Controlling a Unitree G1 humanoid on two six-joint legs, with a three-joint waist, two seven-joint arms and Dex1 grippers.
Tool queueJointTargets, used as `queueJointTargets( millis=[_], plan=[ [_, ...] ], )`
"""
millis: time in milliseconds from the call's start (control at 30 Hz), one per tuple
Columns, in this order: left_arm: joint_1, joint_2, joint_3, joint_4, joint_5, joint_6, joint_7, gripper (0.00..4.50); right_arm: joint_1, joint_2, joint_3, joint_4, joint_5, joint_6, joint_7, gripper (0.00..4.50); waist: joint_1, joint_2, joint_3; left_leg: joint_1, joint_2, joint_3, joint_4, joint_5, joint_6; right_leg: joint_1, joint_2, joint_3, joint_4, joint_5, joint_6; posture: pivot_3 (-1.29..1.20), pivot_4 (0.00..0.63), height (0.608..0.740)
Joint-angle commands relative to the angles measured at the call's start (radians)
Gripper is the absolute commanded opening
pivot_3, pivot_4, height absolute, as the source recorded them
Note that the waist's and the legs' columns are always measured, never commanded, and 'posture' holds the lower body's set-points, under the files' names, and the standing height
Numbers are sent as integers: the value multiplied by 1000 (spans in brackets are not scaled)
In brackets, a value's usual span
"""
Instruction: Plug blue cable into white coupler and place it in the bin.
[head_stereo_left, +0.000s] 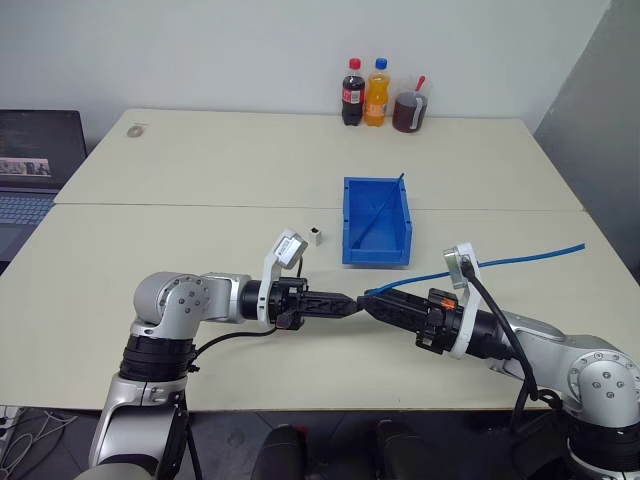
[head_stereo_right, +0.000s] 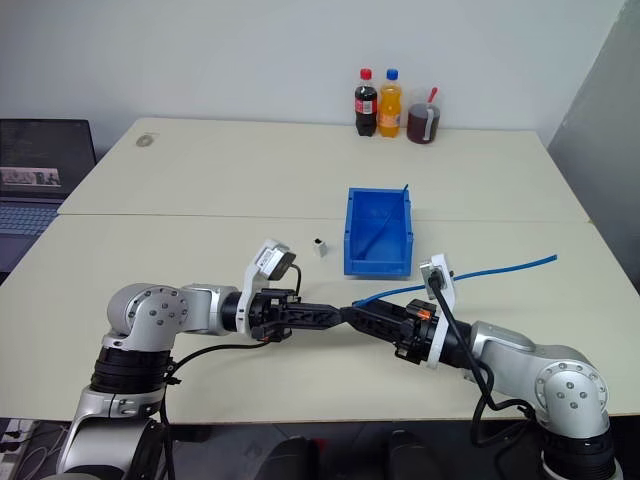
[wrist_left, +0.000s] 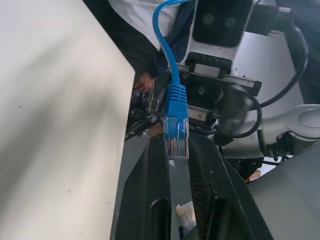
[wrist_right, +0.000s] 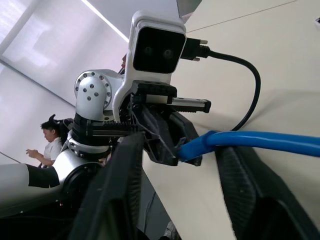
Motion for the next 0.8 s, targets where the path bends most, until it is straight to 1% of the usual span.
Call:
queueJointTargets(
  millis=[33,133,167,267,367,400,467,500,533,567,600,633,667,700,733,800],
  plan=[
    [-10,7,11,-2,-18,-11,10,226,2,-16,30,-27,68,-34,18,859,0,0,0,0,0,0,0,0,0,0,0,0,0,0,0,0,150,740],
    [-11,4,13,1,-24,-11,19,226,5,-36,40,-26,71,-45,27,295,0,0,0,0,0,0,0,0,0,0,0,0,0,0,0,0,150,740],
    [-11,3,14,0,-26,-12,22,226,6,-42,45,-26,72,-49,30,206,0,0,0,0,0,0,0,0,0,0,0,0,-1,0,0,0,150,740],
    [-8,-4,21,-2,-33,-21,34,226,10,-57,56,-26,81,-64,34,180,0,0,0,0,0,0,0,0,0,0,0,0,-1,0,0,0,150,740],
    [18,4,3,-36,1,-107,21,226,8,-70,65,-25,80,-76,37,179,0,0,0,0,0,0,0,0,0,0,0,0,-1,0,0,0,150,740],
    [25,10,-5,-41,12,-134,12,931,6,-74,68,-22,77,-81,35,179,0,0,0,0,0,0,0,0,0,0,0,1,-1,0,0,0,150,740],
    [32,20,-15,-38,23,-164,-1,1257,2,-79,73,-17,73,-93,27,179,0,0,0,0,0,0,-1,0,0,0,0,2,-2,0,0,0,150,740],
    [29,24,-19,-34,37,-189,-6,1526,-1,-82,74,-13,71,-97,26,179,1,0,0,-1,0,0,-1,0,0,0,0,2,-2,0,0,0,150,740],
    [28,31,-26,-33,52,-214,-14,1702,-4,-84,73,-10,71,-101,24,179,1,0,0,-1,0,0,-1,0,0,0,0,2,-2,0,0,0,150,740],
    [28,53,-48,-38,75,-253,-48,1899,-6,-86,71,-5,71,-105,22,179,1,0,0,-1,0,0,-1,0,0,0,0,2,-2,0,0,0,150,740],
    [32,82,-74,-46,108,-304,-90,2095,-7,-87,69,0,67,-109,21,179,1,0,0,-1,0,0,-1,0,0,0,0,2,-2,0,0,0,150,740],
    [35,110,-98,-50,139,-352,-128,2415,-8,-89,67,4,61,-112,21,179,0,0,0,-1,0,0,-1,0,0,0,0,2,-3,0,0,0,150,740],
    [37,134,-118,-48,167,-397,-161,2582,-8,-92,67,6,52,-114,24,179,-1,0,0,-1,0,0,-1,0,0,0,0,2,-4,0,0,0,150,740],
    [37,151,-128,-40,189,-434,-179,2676,-7,-94,66,8,39,-116,24,179,0,0,0,-1,0,1,-1,0,0,0,0,2,-4,0,0,0,150,740],
    [36,170,-142,-25,230,-495,-197,3008,-7,-95,63,15,27,-120,26,179,0,0,0,-1,0,1,-1,0,0,0,0,2,-4,0,0,0,150,740],
    [35,190,-140,7,302,-604,-193,3401,-6,-97,57,25,13,-128,31,179,2,0,0,-1,0,1,-2,0,0,0,0,2,-5,0,0,0,150,740]
  ],
)
